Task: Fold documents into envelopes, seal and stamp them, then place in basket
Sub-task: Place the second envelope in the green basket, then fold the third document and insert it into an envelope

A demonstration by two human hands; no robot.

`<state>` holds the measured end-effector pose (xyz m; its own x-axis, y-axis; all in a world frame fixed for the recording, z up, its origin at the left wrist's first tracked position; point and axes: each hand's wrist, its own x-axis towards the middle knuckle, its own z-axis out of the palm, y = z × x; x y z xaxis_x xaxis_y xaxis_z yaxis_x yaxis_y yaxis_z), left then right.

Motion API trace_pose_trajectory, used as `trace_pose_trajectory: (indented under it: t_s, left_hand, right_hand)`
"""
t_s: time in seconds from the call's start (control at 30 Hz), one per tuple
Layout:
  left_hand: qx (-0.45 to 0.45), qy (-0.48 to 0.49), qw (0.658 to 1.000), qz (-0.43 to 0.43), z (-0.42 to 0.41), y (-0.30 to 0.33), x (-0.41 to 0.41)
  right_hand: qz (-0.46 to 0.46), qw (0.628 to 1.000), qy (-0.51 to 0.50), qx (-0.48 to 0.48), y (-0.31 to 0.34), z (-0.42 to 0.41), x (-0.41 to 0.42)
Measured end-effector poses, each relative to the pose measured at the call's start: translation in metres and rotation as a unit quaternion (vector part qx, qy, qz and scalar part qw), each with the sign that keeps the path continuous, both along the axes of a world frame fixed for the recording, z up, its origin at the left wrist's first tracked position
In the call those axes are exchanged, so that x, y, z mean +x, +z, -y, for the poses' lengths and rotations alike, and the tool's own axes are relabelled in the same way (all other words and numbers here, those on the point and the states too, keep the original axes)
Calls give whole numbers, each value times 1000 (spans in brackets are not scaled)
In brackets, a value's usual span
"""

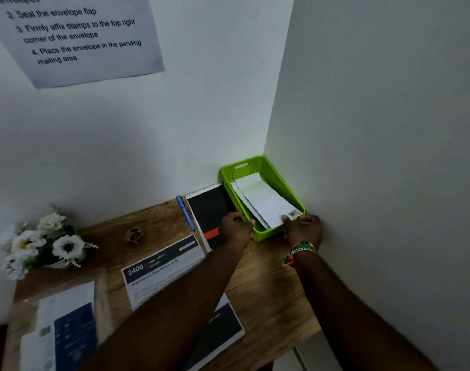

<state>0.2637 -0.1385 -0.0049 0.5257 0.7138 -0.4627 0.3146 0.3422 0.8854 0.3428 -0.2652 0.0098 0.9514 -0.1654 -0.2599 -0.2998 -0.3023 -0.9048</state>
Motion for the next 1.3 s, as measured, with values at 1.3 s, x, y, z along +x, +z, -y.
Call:
trace_pose_trajectory:
  t_s: [1.3]
  left_hand:
    - [373,-258,815,-362,-123,-19,-274]
  right_hand:
    - [204,574,682,-403,-32,-157,-138]
